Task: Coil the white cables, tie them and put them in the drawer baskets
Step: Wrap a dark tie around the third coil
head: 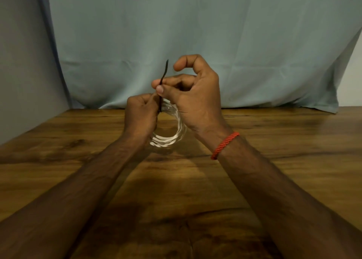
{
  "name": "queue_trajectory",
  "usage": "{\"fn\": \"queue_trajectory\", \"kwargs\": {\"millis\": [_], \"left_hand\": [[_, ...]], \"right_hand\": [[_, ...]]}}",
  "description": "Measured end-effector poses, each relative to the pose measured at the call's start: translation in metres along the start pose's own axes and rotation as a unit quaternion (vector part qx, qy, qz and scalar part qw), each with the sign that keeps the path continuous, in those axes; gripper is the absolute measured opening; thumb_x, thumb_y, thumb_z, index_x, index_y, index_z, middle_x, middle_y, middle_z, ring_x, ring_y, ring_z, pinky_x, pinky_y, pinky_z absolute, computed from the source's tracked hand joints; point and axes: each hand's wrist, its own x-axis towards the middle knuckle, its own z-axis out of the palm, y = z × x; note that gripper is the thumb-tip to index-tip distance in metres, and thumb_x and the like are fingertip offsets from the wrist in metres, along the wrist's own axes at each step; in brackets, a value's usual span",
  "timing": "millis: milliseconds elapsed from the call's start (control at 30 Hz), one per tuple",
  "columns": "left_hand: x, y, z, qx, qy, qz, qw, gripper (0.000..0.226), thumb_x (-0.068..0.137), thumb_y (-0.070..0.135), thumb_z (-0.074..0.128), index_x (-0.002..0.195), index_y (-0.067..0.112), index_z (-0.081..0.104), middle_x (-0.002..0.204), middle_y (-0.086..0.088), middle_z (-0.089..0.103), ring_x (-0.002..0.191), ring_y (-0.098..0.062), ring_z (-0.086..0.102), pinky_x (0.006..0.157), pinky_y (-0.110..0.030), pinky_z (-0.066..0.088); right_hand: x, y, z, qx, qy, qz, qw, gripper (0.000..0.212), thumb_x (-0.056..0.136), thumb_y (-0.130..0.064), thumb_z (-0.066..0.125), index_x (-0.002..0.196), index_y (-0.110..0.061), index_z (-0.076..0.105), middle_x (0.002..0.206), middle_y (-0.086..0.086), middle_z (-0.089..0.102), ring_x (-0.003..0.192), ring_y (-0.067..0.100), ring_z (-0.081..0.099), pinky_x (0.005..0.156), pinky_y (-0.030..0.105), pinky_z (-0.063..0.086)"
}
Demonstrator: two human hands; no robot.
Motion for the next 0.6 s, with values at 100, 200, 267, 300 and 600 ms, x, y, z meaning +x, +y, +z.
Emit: {"fn": "queue_trajectory", "kwargs": {"millis": [100,200,267,300,600], "left_hand": [[0.0,-0.006,-0.001,0.064,0.022,0.034,0.997,0.049,0.095,0.035,0.055,0.05,0.017,0.05,0.048,-0.002,0.046,0.047,-0.017,0.038,0.051,-0.031,0.03],[-0.002,-0.006,0.0,0.119,0.023,0.055,0.991,0.042,0.087,0.04,0.048,0.051,0.019,0.05,0.05,0.001,0.047,0.049,-0.011,0.039,0.052,-0.03,0.03],[-0.005,-0.004,0.002,0.138,0.014,0.083,0.987,0.04,0.088,0.037,0.046,0.05,0.022,0.047,0.049,0.004,0.046,0.046,-0.006,0.039,0.05,-0.029,0.028],[-0.007,-0.005,0.003,0.14,0.011,0.097,0.985,0.042,0.091,0.033,0.048,0.051,0.023,0.046,0.048,0.005,0.044,0.046,-0.006,0.039,0.049,-0.027,0.027],[-0.015,-0.004,0.005,0.007,-0.115,0.094,0.989,0.031,0.087,0.048,0.058,0.059,0.035,0.058,0.05,0.014,0.053,0.048,-0.002,0.046,0.054,-0.029,0.034]], "right_hand": [[-0.001,0.002,-0.002,-0.012,-0.013,-0.003,1.0,0.046,0.08,0.016,0.073,0.095,-0.019,0.048,0.074,0.007,0.075,0.081,0.018,0.077,0.066,0.028,0.061],[0.001,0.008,-0.006,-0.025,-0.009,-0.006,1.0,0.045,0.079,0.015,0.074,0.097,-0.018,0.049,0.074,0.007,0.075,0.082,0.017,0.077,0.067,0.029,0.062],[0.003,0.013,-0.009,-0.036,0.009,-0.009,0.999,0.043,0.079,0.013,0.075,0.101,-0.014,0.051,0.078,0.011,0.077,0.083,0.016,0.077,0.074,0.032,0.063],[0.005,0.016,-0.011,-0.042,0.021,-0.011,0.999,0.043,0.079,0.012,0.076,0.103,-0.013,0.052,0.079,0.012,0.077,0.083,0.016,0.077,0.078,0.034,0.063],[0.011,0.039,-0.022,-0.039,0.094,0.063,0.993,0.041,0.079,0.007,0.078,0.104,-0.014,0.053,0.076,0.013,0.076,0.079,0.02,0.077,0.08,0.046,0.063]]}}
